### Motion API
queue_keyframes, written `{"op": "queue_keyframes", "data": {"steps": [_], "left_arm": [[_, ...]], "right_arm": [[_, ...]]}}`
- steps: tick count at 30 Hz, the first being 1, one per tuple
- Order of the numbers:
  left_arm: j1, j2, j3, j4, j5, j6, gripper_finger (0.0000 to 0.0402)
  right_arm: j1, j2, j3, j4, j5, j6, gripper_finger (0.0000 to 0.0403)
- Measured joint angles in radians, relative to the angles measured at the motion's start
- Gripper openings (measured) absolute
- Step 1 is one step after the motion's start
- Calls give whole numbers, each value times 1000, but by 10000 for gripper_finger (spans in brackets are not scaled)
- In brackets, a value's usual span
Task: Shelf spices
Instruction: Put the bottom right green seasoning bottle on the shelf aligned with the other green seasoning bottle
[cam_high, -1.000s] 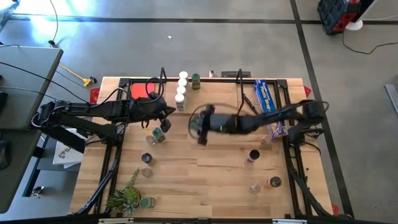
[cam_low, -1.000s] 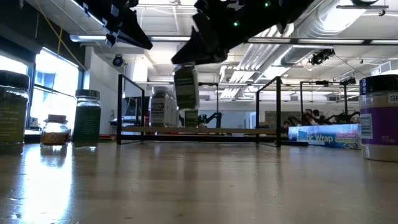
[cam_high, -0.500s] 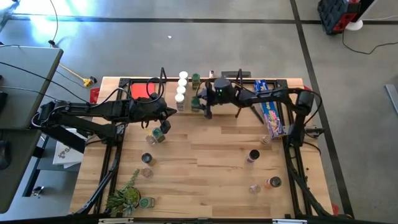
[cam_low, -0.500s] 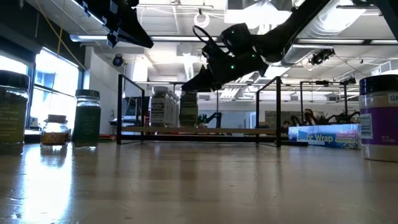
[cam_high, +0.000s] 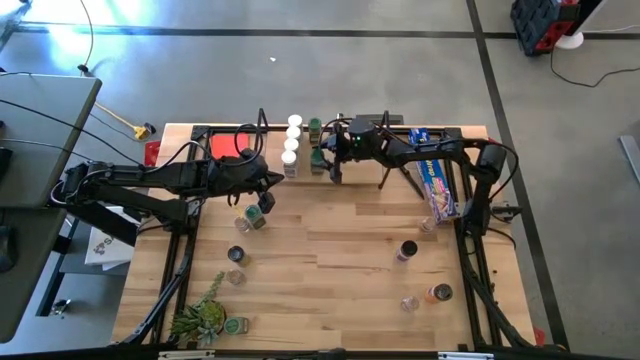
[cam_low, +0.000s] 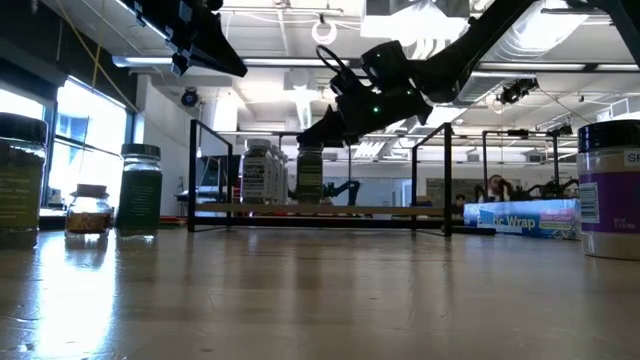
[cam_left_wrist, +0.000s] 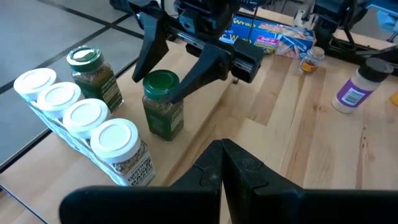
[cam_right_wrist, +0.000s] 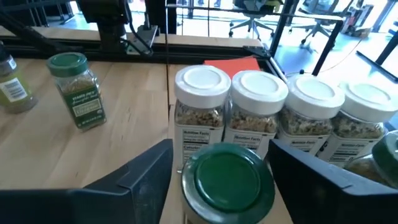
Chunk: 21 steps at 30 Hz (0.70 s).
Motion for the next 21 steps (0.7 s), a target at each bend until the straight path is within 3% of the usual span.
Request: {"op": "queue_keyframes", "data": {"steps": [9,15,21], "left_arm": [[0,0,0,-1,-1,0,0],[0,0,0,-1,-1,0,0],[0,0,0,-2,-3,1,0]], "right_arm": [[0,-57,0,20,26,1,265],[30,-213,0,-155,88,2,263],[131,-216,0,-352,82,6,206]]}}
